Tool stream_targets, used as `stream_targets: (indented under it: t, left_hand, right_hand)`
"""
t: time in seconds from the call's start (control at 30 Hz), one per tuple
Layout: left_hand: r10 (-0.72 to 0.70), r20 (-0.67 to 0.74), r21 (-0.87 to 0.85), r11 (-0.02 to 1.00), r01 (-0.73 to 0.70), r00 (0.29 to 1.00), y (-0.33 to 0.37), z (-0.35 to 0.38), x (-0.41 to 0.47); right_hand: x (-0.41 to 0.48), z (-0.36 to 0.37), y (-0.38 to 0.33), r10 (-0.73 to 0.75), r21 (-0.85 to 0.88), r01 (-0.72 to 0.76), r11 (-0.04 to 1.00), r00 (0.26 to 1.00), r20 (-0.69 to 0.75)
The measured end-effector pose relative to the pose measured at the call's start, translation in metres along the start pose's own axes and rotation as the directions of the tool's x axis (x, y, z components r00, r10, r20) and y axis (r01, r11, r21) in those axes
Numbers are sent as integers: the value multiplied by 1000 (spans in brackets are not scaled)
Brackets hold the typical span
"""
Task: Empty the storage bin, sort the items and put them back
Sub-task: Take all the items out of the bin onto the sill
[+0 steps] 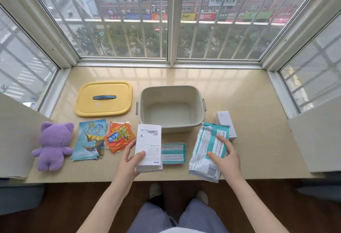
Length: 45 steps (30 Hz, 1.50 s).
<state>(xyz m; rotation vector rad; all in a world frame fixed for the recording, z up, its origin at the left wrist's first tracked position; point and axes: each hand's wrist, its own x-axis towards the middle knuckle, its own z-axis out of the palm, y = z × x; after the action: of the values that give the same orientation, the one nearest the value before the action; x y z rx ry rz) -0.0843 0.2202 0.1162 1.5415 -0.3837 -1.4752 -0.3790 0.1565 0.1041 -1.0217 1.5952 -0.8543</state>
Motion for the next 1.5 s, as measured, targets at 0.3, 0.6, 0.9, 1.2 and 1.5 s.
stream_targets:
  t: [0.3,0.6,0.9,1.2,1.5]
  left_hand:
    - [0,-25,-31,1000,-1,1000,-49,132,-2]
    - [-149,-23,-4,989,149,989,-119,233,12]
    - [-223,12,83,972,221,975,-187,258,92]
    - [-162,17,217,964,154,987,-247,259,148]
    - [-27,-104,489,869,75,994,-264,262,146]
  right_hand:
    - [37,-116,22,-21,33,19,999,997,72]
    - [68,-202,58,41,33,-44,998,996,83]
    - [109,-202,114,103,22,-105,994,991,89]
    - [141,-185,173,99,-21,-98,995,992,73]
    - [133,-180,186,108,-21,-106,994,991,78]
